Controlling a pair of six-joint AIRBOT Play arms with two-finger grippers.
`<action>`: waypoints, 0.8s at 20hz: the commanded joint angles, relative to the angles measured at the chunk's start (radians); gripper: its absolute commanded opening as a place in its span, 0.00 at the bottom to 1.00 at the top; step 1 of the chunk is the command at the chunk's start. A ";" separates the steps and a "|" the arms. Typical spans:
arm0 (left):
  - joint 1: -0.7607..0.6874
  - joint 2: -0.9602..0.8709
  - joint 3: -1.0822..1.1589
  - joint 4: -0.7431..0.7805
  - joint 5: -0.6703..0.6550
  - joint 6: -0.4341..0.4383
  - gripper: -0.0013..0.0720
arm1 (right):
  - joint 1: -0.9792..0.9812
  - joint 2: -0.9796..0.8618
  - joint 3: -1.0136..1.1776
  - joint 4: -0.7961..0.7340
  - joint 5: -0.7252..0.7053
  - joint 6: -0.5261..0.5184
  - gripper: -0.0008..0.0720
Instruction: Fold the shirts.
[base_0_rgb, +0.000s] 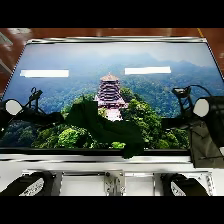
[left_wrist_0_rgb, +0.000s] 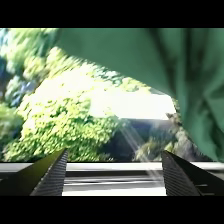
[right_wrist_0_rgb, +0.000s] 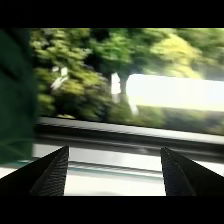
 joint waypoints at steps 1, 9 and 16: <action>0.113 -0.072 -0.087 -0.102 0.097 0.052 0.98 | 0.000 -0.098 -0.047 0.230 -0.080 0.002 0.95; 0.113 -0.307 -0.086 -0.357 0.332 0.204 0.97 | 0.000 -0.129 -0.047 0.274 -0.082 0.020 0.95; 0.113 -0.357 -0.085 -0.380 0.451 0.233 0.68 | 0.000 -0.129 -0.048 0.278 -0.087 0.090 0.95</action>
